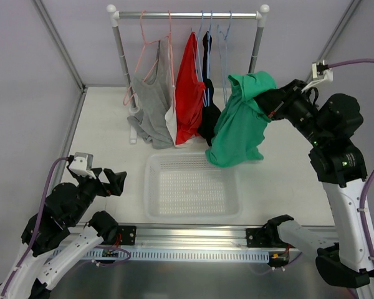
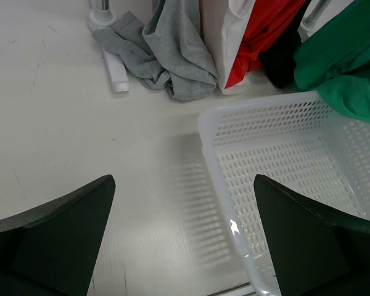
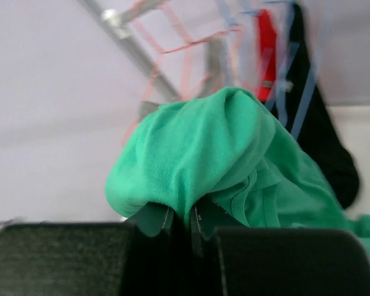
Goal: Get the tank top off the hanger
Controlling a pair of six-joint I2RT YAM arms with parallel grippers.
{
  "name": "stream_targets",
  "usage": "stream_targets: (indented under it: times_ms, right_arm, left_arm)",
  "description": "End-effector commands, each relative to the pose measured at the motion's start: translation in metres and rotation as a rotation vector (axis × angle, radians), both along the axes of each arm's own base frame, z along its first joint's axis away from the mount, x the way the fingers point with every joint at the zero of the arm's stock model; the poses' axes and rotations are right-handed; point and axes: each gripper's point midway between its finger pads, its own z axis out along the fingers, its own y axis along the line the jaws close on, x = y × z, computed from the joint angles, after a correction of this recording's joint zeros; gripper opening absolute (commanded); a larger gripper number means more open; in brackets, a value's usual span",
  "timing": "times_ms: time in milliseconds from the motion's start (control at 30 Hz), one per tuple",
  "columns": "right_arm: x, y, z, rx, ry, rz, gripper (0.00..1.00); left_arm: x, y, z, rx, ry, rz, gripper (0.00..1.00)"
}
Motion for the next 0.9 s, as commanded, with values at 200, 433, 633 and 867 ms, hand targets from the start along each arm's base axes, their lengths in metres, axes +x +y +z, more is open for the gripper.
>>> stream_targets:
  times_ms: [200,433,633,867]
  right_arm:
    - [-0.105,0.064,0.168,0.114,-0.350,0.533,0.00]
    - [-0.139,0.071,0.209,0.126,-0.478,0.673,0.00]
    - [-0.187,0.063,0.236,0.151,-0.625,0.798,0.00]
    - [-0.152,0.078,0.189,0.094,-0.495,0.786,0.00]
  left_arm:
    - [0.001,0.001,0.008,-0.032,-0.038,0.008,0.99]
    - [-0.001,0.002,0.010,-0.042,-0.046,0.006,0.99]
    - [0.000,0.001,0.008,-0.034,-0.040,0.006,0.99]
    - [-0.001,0.002,0.010,-0.042,-0.048,0.008,0.99]
